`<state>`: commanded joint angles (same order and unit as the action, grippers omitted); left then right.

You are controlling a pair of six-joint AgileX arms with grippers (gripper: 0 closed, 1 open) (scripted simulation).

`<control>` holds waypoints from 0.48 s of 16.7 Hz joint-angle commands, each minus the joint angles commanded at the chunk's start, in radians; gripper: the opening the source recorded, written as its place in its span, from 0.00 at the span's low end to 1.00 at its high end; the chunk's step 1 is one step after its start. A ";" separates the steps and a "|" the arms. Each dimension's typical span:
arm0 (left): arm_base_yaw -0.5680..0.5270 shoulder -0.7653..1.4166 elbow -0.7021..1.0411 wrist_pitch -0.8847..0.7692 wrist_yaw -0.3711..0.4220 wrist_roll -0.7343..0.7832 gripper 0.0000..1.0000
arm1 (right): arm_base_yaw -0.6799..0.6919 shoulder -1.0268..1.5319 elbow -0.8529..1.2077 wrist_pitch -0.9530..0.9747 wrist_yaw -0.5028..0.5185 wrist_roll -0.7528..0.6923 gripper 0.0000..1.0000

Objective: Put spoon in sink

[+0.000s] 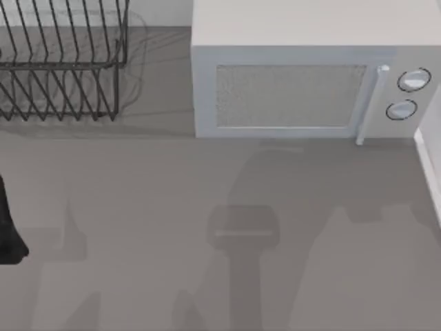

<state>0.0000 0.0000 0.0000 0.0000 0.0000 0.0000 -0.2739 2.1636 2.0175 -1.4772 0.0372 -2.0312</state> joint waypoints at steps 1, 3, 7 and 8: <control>0.000 0.000 0.000 0.000 0.000 0.000 1.00 | 0.014 0.074 0.118 -0.033 0.001 0.016 0.00; 0.000 0.000 0.000 0.000 0.000 0.000 1.00 | 0.042 0.214 0.342 -0.095 0.002 0.050 0.00; 0.000 0.000 0.000 0.000 0.000 0.000 1.00 | 0.091 0.440 0.682 -0.188 0.005 0.122 0.00; 0.000 0.000 0.000 0.000 0.000 0.000 1.00 | 0.102 0.483 0.742 -0.204 0.006 0.138 0.00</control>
<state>0.0000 0.0000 0.0000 0.0000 0.0000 0.0000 -0.1723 2.6465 2.7591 -1.6809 0.0432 -1.8934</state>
